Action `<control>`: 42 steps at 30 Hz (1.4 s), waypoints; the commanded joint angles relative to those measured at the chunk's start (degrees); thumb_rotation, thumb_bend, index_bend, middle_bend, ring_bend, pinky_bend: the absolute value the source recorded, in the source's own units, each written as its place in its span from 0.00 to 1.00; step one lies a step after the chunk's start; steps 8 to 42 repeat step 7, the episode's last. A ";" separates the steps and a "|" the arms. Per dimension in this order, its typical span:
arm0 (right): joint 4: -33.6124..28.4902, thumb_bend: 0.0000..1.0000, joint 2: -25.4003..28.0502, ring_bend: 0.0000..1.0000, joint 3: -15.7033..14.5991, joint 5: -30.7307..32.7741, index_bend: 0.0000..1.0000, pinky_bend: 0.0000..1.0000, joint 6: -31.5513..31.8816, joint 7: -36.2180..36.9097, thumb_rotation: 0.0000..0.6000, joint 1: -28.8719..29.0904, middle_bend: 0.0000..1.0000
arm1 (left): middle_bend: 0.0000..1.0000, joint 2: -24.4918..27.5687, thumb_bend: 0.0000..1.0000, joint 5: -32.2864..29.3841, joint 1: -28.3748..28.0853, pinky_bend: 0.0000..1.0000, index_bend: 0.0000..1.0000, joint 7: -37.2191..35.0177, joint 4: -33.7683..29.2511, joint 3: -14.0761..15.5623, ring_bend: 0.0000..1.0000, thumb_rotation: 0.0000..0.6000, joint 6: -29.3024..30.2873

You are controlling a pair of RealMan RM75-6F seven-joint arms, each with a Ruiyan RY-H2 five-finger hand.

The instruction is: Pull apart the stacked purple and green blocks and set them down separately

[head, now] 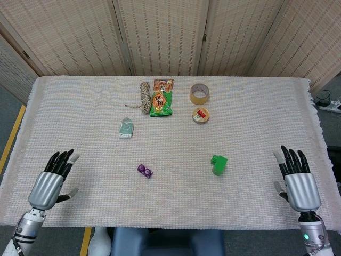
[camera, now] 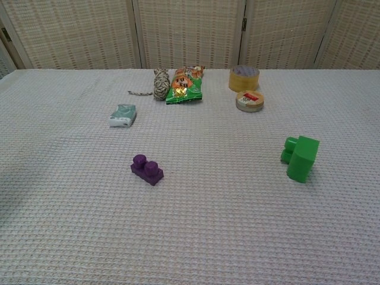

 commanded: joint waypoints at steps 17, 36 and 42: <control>-0.43 0.33 1.32 0.00 0.03 -1.44 0.00 0.00 -2.93 1.94 1.00 -0.91 0.00 | 0.00 -0.80 0.24 -1.70 5.55 0.00 0.00 -4.37 5.81 1.12 0.00 1.00 1.38; -0.43 0.33 1.32 0.00 0.03 -1.44 0.00 0.00 -2.93 1.94 1.00 -0.91 0.00 | 0.00 -0.80 0.24 -1.70 5.55 0.00 0.00 -4.37 5.81 1.12 0.00 1.00 1.38; -0.43 0.33 1.32 0.00 0.03 -1.44 0.00 0.00 -2.93 1.94 1.00 -0.91 0.00 | 0.00 -0.80 0.24 -1.70 5.55 0.00 0.00 -4.37 5.81 1.12 0.00 1.00 1.38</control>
